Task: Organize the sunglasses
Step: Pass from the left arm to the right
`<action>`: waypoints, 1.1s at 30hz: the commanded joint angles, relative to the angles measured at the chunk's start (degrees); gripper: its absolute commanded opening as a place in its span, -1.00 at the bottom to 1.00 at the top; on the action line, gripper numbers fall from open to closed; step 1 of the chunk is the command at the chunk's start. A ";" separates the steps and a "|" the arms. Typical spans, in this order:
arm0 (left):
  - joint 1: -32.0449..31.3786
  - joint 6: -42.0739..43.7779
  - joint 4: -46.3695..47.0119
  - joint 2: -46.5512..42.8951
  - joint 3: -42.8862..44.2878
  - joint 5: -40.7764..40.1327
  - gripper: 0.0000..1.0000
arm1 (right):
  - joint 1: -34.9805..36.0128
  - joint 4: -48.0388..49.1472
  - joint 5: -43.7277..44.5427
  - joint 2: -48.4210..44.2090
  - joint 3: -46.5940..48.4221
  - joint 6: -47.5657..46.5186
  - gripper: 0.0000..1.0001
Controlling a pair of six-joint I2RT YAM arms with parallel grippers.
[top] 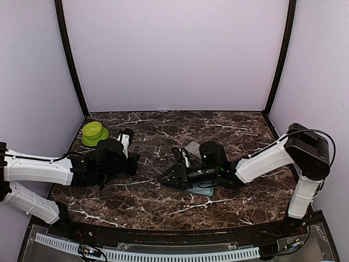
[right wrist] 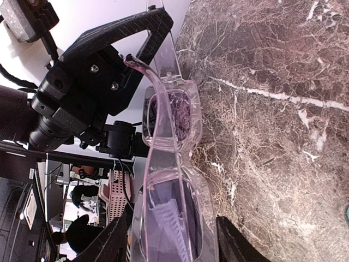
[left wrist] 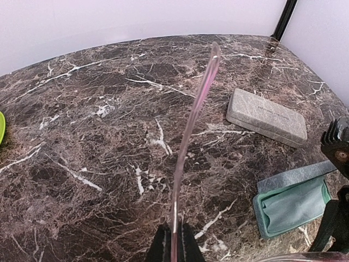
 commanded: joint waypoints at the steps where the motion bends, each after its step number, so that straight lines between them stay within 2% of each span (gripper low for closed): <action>1: -0.38 -0.34 -0.02 -1.52 0.94 -1.03 -1.00 | -0.38 3.27 -0.92 0.93 0.46 0.23 0.06; 16: -0.45 -0.40 -0.24 -1.55 0.84 -0.74 -1.00 | -0.43 3.31 -1.29 0.98 0.63 0.18 -0.17; 26: -0.47 -0.18 -1.46 -1.58 1.40 -0.69 -0.59 | -0.73 0.03 -0.90 -0.28 0.56 -2.52 -0.27; 33: -0.46 -0.18 -3.06 -1.42 1.80 -1.64 -0.41 | -0.99 -2.24 -0.86 -1.29 -0.10 -2.79 -0.28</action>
